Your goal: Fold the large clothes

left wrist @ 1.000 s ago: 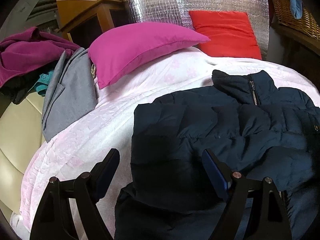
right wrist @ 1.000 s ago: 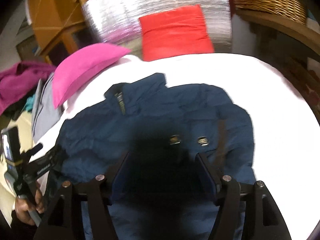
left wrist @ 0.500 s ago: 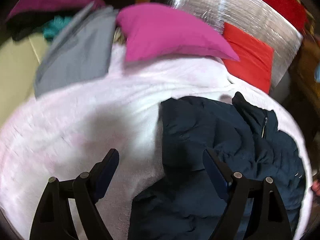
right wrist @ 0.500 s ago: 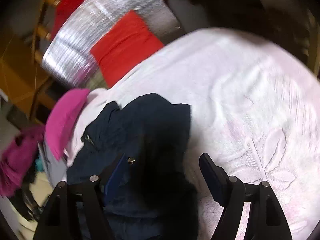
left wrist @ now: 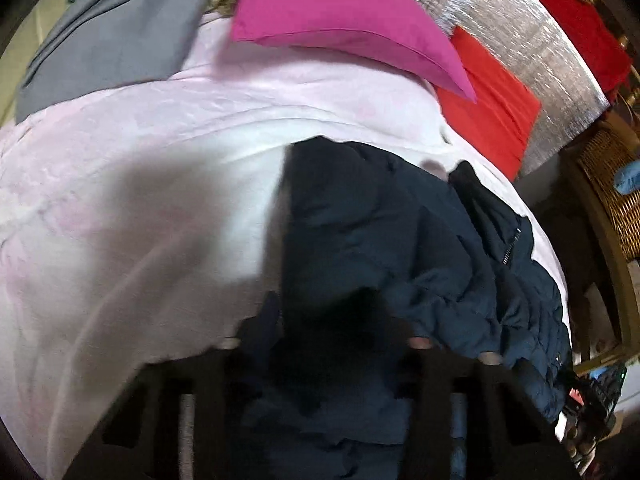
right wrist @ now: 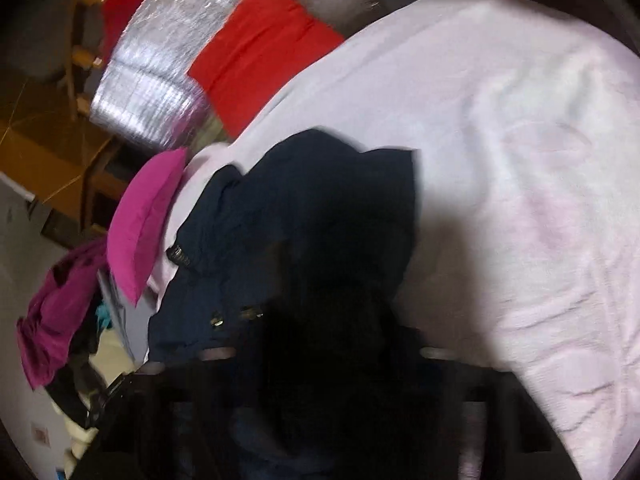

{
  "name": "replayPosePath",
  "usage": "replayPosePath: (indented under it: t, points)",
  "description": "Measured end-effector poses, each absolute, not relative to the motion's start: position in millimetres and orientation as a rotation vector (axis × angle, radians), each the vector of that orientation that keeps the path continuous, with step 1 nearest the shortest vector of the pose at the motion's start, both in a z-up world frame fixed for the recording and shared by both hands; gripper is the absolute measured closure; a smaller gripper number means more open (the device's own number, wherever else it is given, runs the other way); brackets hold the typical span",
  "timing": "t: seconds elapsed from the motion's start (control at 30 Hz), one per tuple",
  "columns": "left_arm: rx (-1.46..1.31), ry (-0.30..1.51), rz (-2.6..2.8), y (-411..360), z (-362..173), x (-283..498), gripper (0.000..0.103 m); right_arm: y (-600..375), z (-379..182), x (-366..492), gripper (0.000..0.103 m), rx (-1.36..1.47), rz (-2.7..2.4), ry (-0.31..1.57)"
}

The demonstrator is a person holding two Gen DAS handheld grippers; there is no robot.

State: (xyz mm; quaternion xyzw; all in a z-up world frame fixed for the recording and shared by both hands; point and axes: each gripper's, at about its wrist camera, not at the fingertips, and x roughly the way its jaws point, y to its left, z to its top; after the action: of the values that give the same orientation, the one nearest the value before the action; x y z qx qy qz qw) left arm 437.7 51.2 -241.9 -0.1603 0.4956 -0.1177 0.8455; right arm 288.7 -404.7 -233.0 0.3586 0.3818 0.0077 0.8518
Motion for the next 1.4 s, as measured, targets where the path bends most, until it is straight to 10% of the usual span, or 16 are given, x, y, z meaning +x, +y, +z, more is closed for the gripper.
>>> replayPosePath:
  t: [0.3, 0.5, 0.63, 1.4]
  points:
    - [-0.256, 1.034, -0.207, 42, -238, 436, 0.069, -376, -213, 289, 0.073, 0.557, -0.090, 0.766]
    - [-0.092, 1.041, -0.125, 33, -231, 432, 0.041, -391, -216, 288, 0.067, 0.660, -0.076, 0.805]
    - [-0.029, 1.036, -0.106, 36, -219, 422, 0.038, -391, -207, 278, 0.036, 0.674, -0.037, 0.800]
    - [0.049, 1.026, -0.094, 95, -200, 294, 0.033, -379, -212, 172, 0.036, 0.716, 0.028, 0.791]
